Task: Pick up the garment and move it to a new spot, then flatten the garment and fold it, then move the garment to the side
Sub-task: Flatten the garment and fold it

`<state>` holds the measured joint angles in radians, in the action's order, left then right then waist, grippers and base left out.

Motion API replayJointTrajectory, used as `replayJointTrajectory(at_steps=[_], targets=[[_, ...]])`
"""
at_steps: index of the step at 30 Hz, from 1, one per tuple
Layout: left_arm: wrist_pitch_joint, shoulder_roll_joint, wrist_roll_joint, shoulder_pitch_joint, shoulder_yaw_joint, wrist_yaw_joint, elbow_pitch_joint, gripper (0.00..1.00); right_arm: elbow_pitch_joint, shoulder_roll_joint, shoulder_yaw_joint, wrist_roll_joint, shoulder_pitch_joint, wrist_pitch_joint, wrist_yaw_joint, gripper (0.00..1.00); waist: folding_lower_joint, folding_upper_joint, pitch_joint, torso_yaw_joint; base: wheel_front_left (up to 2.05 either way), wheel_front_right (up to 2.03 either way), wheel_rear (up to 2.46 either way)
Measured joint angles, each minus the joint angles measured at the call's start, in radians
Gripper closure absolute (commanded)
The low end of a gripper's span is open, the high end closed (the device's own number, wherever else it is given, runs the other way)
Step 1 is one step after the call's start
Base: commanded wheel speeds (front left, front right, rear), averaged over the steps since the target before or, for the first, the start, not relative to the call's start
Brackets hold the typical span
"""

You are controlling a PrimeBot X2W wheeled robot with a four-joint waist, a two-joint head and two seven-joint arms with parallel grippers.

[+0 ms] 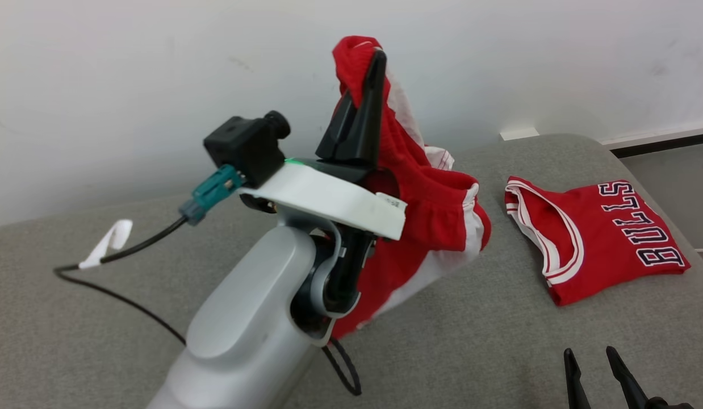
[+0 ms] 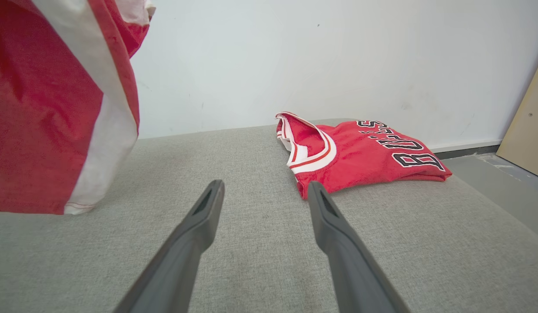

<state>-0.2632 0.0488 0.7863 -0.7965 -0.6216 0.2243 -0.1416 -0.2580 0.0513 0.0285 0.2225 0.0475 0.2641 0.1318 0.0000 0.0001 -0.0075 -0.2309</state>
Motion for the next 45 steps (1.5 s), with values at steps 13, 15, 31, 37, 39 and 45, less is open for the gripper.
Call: replayJointTrajectory(at_steps=[13,15,31,37,39,45], targets=[[-0.001,0.0,-0.059,0.332,0.101,-0.029,-0.05,1.0,-0.008,0.005,-0.019,-0.003,0.016,0.0,0.0,0.0,0.0,0.0,0.012,0.087,0.0,0.0,0.0],[-0.001,-0.001,-0.091,0.406,0.112,-0.045,-0.094,1.0,-0.009,0.008,-0.025,-0.003,0.018,0.0,0.0,0.0,0.0,0.0,0.013,0.106,0.0,0.0,0.0],[-0.001,0.0,-0.28,0.594,0.2,-0.068,-0.385,0.11,-0.022,0.028,-0.009,-0.009,0.028,0.0,0.0,0.0,0.0,-0.0001,-0.001,0.228,0.0,0.0,0.0],[-0.001,0.0,-0.333,0.612,0.231,-0.054,-0.399,0.0,-0.018,0.032,-0.008,-0.01,0.032,0.0,0.0,0.0,0.0,0.0,-0.01,0.232,0.0,0.0,0.0],[-0.001,0.0,-0.358,0.627,0.258,-0.047,-0.384,0.0,-0.015,0.032,-0.01,-0.01,0.032,0.0,0.0,0.0,0.0,0.0,-0.011,0.228,0.0,0.0,0.0],[-0.001,0.03,-0.416,0.658,0.365,-0.007,-0.299,0.0,-0.012,0.023,-0.011,-0.01,0.037,0.0,0.0,0.0,0.0,-0.0001,-0.016,0.21,0.0,0.0,0.0]])
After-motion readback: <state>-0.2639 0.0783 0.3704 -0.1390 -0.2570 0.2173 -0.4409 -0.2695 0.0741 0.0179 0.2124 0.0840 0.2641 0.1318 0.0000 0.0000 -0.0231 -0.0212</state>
